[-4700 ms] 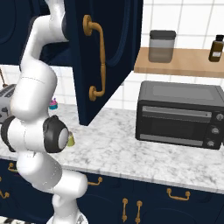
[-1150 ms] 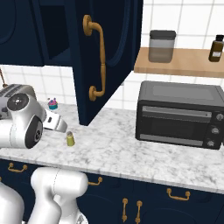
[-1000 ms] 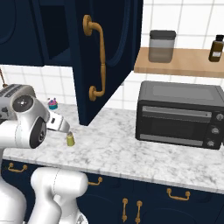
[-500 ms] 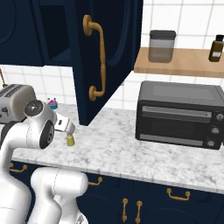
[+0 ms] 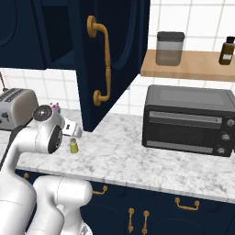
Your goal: Put the shaker and condiment bottle from the counter next to their counterparts in the cabinet.
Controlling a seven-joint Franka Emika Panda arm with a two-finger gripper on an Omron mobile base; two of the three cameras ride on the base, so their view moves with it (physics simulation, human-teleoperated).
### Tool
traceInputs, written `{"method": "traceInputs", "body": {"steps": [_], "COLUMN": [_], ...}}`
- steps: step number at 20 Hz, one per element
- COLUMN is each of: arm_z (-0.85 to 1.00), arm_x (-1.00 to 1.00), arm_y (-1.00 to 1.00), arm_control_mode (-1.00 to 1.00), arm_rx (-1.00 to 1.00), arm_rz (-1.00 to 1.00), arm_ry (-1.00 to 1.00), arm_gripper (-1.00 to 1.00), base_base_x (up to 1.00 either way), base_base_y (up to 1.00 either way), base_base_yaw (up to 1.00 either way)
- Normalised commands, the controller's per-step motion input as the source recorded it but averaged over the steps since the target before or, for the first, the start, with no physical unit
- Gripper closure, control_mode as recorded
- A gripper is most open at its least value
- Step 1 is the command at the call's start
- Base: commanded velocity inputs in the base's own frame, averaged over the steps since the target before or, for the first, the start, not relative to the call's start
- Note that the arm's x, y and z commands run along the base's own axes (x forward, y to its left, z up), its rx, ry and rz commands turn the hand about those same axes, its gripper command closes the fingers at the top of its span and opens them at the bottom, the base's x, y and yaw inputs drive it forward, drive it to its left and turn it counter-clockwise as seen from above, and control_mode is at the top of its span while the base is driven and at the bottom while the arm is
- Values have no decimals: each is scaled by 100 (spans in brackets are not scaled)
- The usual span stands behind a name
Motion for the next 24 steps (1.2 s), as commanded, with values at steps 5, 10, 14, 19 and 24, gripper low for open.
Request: {"method": "traceInputs", "body": {"steps": [5, 10, 14, 19, 24], "arm_z": [-28, -37, -38, -27, -26], "arm_x": [3, 0, 3, 21, 33], "arm_y": [1, 3, 3, 3, 1], "arm_control_mode": [-100, -100, -100, -100, -100], "arm_rx": [0, 0, 0, 0, 0], "arm_rz": [0, 0, 0, 2, 5], "arm_ry": [0, 0, 0, 0, 0], "arm_gripper": [-100, -100, -100, -100, -100], "base_base_x": [0, 0, 0, 0, 0], "base_base_y": [0, 0, 0, 0, 0], "base_base_yaw": [0, 0, 0, 0, 0]}}
